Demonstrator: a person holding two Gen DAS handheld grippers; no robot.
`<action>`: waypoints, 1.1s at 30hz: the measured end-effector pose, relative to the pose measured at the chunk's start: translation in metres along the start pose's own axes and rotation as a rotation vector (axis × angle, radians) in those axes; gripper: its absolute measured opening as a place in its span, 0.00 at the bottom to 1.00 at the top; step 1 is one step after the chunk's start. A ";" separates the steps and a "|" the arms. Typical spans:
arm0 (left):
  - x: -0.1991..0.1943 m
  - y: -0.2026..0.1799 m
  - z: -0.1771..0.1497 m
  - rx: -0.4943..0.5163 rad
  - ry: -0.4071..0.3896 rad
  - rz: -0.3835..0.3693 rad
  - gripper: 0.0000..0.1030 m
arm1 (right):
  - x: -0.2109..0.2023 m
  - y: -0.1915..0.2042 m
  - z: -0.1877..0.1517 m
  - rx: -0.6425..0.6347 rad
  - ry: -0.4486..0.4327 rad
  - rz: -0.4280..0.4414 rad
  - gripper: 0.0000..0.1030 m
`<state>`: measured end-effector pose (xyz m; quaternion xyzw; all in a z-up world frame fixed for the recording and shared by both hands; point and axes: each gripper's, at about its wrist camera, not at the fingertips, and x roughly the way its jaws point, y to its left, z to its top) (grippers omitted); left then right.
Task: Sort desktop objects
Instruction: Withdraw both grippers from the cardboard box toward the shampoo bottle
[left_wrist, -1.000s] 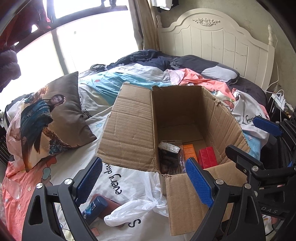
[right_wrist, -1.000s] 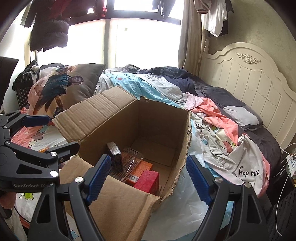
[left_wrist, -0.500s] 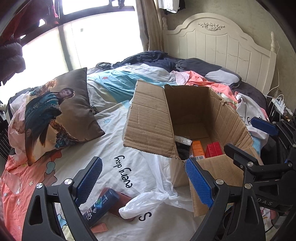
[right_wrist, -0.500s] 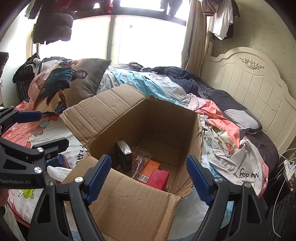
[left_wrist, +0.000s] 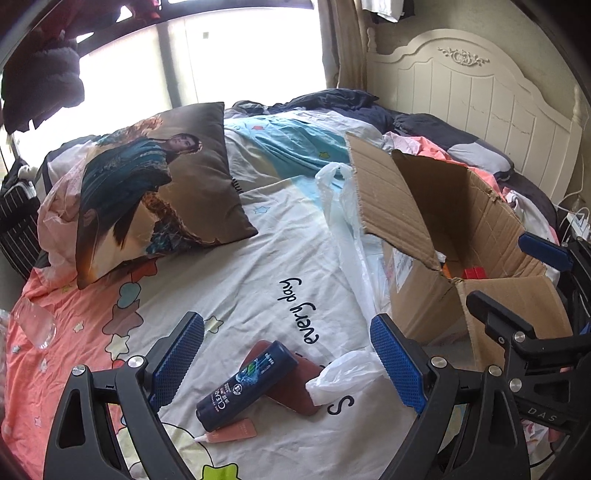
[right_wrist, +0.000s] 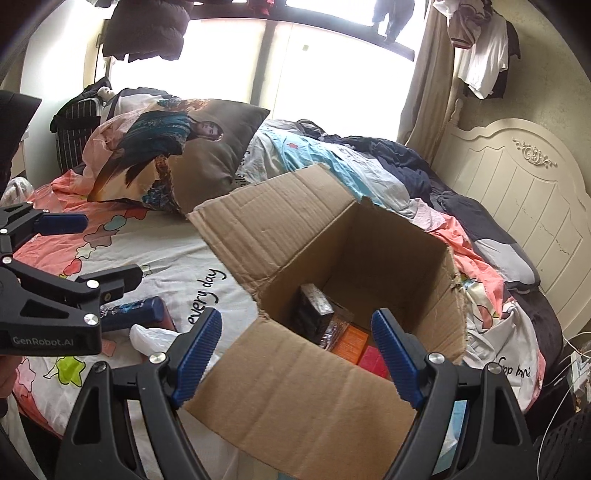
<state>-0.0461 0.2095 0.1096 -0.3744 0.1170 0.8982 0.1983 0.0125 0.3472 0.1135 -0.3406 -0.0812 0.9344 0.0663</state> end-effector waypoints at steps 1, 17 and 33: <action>0.002 0.004 -0.002 -0.008 0.007 0.003 0.91 | 0.001 0.004 0.000 -0.003 0.003 0.010 0.79; 0.020 0.046 -0.032 -0.030 0.067 0.013 0.91 | 0.012 0.066 0.003 -0.105 0.053 0.023 0.79; 0.034 0.111 -0.070 -0.098 0.147 0.075 0.91 | 0.036 0.118 0.001 -0.150 0.119 0.130 0.79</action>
